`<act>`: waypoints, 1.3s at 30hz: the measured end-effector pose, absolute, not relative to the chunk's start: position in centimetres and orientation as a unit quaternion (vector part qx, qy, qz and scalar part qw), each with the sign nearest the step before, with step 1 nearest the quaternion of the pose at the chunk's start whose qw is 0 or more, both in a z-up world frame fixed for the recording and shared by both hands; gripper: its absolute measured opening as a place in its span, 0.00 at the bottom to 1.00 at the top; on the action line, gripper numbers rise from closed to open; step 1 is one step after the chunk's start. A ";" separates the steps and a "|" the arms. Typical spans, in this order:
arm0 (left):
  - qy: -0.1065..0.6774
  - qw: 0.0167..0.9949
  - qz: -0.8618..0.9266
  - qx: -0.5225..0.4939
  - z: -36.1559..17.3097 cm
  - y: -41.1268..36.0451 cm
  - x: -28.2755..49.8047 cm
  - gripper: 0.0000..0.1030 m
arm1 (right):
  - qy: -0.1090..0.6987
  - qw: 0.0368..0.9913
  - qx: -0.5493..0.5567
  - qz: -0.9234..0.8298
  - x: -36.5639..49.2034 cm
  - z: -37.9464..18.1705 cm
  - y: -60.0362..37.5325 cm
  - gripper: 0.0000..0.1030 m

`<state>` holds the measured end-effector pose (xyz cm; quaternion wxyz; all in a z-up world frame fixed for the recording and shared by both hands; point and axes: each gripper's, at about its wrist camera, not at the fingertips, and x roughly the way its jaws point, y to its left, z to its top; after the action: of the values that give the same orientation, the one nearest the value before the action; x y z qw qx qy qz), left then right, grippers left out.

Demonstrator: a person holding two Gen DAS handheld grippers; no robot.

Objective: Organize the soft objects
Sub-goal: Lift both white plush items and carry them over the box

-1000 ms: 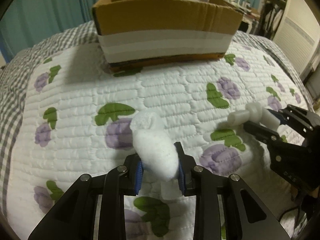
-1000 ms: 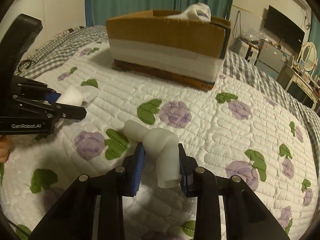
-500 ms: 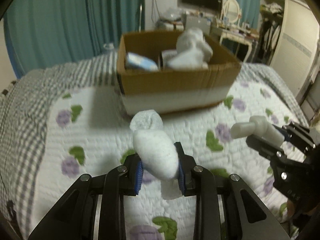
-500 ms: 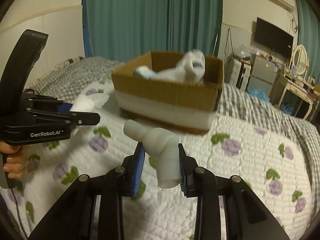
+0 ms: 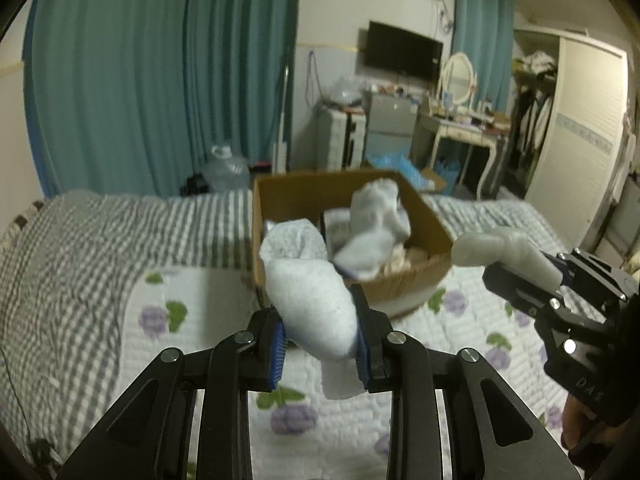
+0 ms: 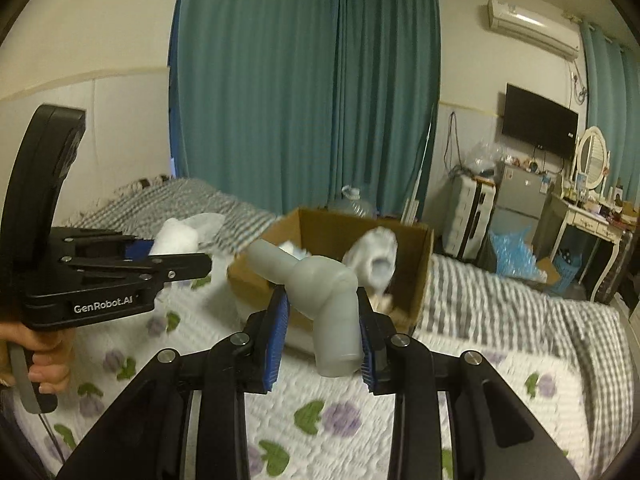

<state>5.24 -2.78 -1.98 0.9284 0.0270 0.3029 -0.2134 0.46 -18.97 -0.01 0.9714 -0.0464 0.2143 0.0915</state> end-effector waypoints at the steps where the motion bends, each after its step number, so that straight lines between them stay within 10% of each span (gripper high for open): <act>1: 0.295 0.931 -0.213 0.025 -1.4 -2.7 5.5 0.27 | 0.208 0.973 -0.045 0.090 0.6 0.6 -19.2 0.30; 19: 0.207 0.961 -0.183 0.004 3.0 -2.3 10.4 0.27 | 0.148 0.985 -0.053 0.067 6.3 5.3 -21.2 0.31; 39: 0.267 0.949 -0.163 0.047 -3.0 -6.7 18.9 0.27 | 0.245 0.965 -0.070 0.069 16.6 -2.5 -21.8 0.32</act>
<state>18.94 -6.67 -3.05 0.9486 0.0466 0.2673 -0.1632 16.57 -21.82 -2.46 0.9646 -0.0697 0.2448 0.0688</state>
